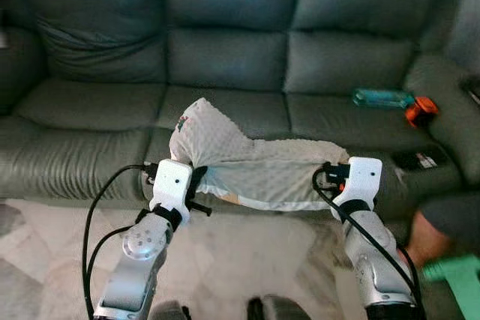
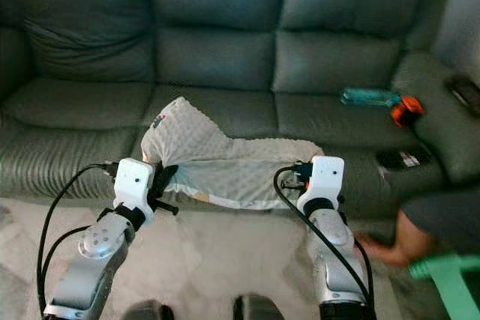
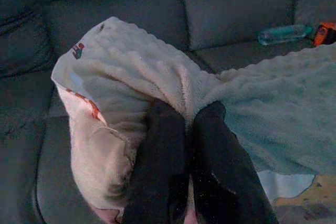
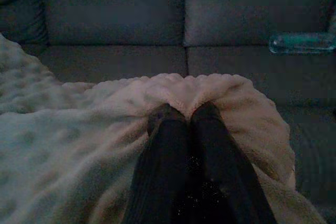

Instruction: Move the pillow to the sofa

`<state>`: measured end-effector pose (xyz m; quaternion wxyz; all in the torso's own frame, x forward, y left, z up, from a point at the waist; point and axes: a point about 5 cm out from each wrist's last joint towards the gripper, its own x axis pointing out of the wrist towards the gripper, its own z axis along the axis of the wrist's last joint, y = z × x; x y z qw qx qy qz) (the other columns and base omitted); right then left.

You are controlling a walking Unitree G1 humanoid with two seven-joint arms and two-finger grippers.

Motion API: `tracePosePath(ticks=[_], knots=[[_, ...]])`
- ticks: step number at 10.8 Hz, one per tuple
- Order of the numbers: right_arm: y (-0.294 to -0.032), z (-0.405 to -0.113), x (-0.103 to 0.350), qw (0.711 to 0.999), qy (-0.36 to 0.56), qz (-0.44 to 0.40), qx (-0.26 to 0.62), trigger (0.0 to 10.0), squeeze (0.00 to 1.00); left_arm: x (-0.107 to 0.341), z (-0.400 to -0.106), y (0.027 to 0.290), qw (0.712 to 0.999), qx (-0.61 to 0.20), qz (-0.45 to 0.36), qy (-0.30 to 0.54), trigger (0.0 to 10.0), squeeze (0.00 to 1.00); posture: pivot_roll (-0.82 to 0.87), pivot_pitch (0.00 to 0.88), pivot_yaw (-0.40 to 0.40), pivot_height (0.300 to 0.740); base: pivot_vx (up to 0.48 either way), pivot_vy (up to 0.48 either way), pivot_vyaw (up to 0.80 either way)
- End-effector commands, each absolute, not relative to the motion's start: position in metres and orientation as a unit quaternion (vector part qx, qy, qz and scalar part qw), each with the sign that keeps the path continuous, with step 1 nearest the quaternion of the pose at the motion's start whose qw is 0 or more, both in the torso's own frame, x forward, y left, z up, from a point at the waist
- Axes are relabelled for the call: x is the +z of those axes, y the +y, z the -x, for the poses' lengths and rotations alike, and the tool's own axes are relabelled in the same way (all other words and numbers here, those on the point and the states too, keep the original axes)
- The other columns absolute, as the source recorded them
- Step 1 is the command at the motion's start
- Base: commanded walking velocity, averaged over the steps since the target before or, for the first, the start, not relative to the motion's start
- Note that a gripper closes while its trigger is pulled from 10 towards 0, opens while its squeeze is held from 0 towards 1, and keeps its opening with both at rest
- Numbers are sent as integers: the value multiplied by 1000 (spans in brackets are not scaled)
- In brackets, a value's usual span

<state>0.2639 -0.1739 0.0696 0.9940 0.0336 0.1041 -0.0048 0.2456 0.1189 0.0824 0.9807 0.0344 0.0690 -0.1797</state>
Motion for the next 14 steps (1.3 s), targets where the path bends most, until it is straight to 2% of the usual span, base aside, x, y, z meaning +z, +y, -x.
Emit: tracePosePath(ticks=[1,11,14], knots=[[-171,-266,74,995,95,-31,3,10000,0,87,-245,117,981,-186,-34,54,10000,0,5,85,-62,740,345,0,0],[-171,-262,71,994,102,-29,1,10000,0,85,-245,117,980,-188,-34,59,10000,0,-3,97,-58,740,328,0,0],[-171,-261,70,994,103,-29,3,10000,0,84,-245,118,981,-180,-39,61,10000,0,0,99,-58,740,0,0,0]])
